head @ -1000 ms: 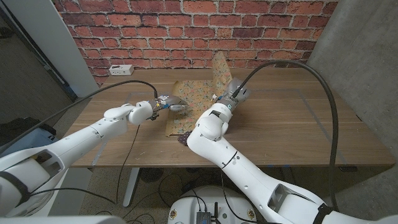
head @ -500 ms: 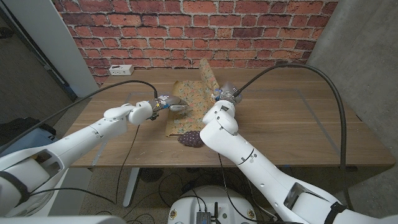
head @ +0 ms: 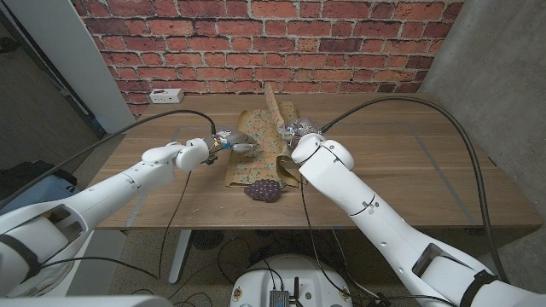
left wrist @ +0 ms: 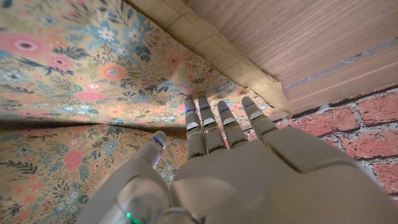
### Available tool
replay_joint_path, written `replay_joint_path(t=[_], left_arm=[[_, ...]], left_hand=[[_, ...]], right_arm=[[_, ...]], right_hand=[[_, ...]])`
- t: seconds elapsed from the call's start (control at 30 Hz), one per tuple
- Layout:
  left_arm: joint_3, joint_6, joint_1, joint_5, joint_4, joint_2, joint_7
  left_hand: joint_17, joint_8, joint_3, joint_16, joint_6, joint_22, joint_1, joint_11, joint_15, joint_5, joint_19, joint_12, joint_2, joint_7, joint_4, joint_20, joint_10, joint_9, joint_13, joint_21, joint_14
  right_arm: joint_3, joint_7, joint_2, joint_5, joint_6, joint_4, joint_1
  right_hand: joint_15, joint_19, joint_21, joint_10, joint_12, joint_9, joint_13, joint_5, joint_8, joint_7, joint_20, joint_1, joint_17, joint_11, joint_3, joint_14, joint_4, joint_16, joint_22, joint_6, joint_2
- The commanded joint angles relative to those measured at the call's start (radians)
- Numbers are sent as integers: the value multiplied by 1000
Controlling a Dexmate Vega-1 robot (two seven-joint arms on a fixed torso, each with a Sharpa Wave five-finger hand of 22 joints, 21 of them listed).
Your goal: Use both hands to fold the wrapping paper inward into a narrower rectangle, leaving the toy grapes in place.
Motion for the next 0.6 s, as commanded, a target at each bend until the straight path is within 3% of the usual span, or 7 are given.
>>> replay_joint_path(t=[0.03,0.1,0.13,0.23,0.33,0.43,0.6], left_arm=[[-1,6,-2,5,-3,-2,8],[-1,7,-2,7,-4,-3,10],[-1,6,-2,6,-4,-3,9],[-1,7,-2,9,-7,-2,11],[-1,8,-2,9,-10,-2,10],[-4,6,1,9,-16,2,15],[-27,-7,31,16,-39,17,100]], left_hand=[[1,-1,7,-2,-3,2,-4,0,-35,3,4,-3,13,2,5,4,0,-1,3,-3,2],[1,-2,8,-2,-3,2,-4,0,-35,3,4,-3,15,2,5,4,-1,-1,3,-3,2],[1,-2,8,-3,-2,2,-3,-1,-35,3,4,-3,16,2,5,4,-1,-1,3,-3,1],[1,-3,9,-3,-4,2,-3,-2,-35,4,4,-4,19,0,6,4,-1,-1,3,-3,1],[1,-5,10,-2,-6,2,-3,-2,-35,4,3,-4,20,-1,6,3,-1,-1,3,-3,1],[1,-6,11,-2,-7,2,-2,-2,-35,4,4,-5,22,-3,7,3,-3,-1,3,-3,2],[0,7,15,3,39,1,5,10,-20,2,12,-1,21,1,0,12,8,0,3,-1,22]], right_arm=[[77,0,-119,266,220,-44,-42],[88,-12,-132,294,269,-39,-56],[107,-23,-129,314,320,-30,-79],[154,-23,-132,387,442,0,-123],[170,-32,-137,438,490,23,-133],[168,-42,-148,475,503,34,-128],[139,-87,-171,491,482,34,-103]], right_hand=[[89,3,-29,-102,-116,-32,-83,7,11,-3,34,-250,-128,55,-93,-52,92,-58,1,-80,-26],[108,20,-31,-118,-139,-40,-98,6,6,-7,37,-291,-151,69,-109,-66,105,-71,2,-109,-34],[119,38,-30,-114,-149,-46,-108,4,9,-8,32,-336,-171,77,-124,-56,122,-77,1,-116,-36],[152,114,-19,-80,-172,-62,-138,6,15,1,32,-448,-214,114,-147,-10,155,-78,2,-128,-6],[142,231,1,-34,-209,-88,-179,12,17,11,10,-564,-242,121,-168,132,160,-37,3,-151,31],[147,241,1,-18,-214,-92,-187,13,18,17,12,-586,-241,120,-174,148,162,-31,5,-152,35],[165,199,-9,-10,-228,-98,-199,18,20,19,25,-620,-227,121,-178,106,163,-38,18,-151,51]])
